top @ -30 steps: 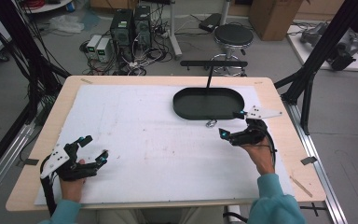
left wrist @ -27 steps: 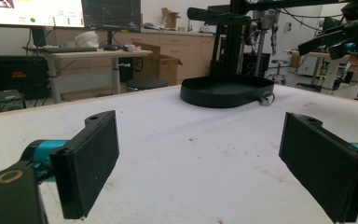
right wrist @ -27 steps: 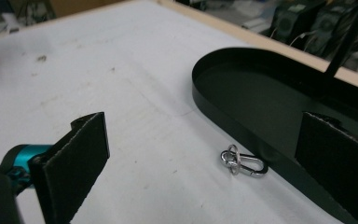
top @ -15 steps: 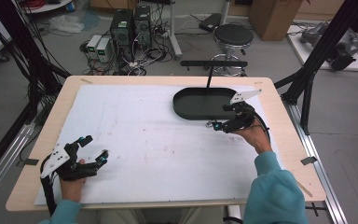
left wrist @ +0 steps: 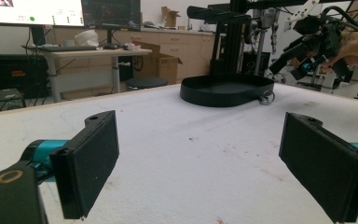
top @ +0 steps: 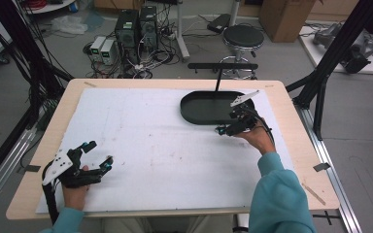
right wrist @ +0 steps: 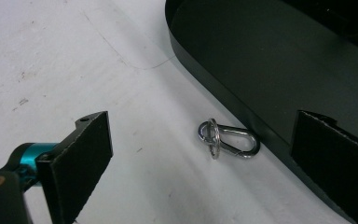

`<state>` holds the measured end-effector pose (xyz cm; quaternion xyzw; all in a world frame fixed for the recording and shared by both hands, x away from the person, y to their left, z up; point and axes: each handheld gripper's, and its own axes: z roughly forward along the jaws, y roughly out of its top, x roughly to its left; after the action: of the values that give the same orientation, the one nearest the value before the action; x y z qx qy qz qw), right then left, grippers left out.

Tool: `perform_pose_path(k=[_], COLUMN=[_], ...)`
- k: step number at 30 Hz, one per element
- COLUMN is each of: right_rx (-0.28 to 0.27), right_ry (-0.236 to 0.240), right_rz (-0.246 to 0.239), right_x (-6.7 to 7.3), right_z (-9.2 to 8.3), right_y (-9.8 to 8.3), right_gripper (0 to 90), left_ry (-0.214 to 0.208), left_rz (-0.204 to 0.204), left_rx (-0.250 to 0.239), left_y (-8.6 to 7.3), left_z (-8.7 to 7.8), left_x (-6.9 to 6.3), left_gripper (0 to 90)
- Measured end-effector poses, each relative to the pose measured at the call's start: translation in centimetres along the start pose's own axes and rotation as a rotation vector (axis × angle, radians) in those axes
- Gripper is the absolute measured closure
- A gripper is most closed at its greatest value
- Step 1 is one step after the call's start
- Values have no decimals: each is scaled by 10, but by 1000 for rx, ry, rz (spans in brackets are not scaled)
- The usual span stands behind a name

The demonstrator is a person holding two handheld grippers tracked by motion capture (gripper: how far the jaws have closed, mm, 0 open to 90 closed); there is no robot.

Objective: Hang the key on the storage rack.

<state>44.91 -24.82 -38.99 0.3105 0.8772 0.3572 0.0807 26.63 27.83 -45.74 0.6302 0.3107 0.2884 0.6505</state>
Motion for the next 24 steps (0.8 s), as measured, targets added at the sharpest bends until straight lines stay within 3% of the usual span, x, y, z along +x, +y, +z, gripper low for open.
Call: perform_pose_path(k=[6, 8, 15, 24], right_rx=[64, 75, 109, 152], right_ry=[6, 16, 16, 6], right_rz=[7, 7, 10, -8], right_x=[-3, -3, -6, -6], right_z=[10, 12, 21, 25], right_y=[-2, -3, -4, -4], right_gripper=[80, 138, 172, 412], left_ry=[0, 0, 0, -1], left_rz=[0, 0, -2, -2], left_rx=[0, 0, 0, 2], left_y=[0, 0, 0, 0], left_z=[0, 0, 0, 0], left_x=[0, 0, 0, 0], left_gripper=[123, 123, 123, 123])
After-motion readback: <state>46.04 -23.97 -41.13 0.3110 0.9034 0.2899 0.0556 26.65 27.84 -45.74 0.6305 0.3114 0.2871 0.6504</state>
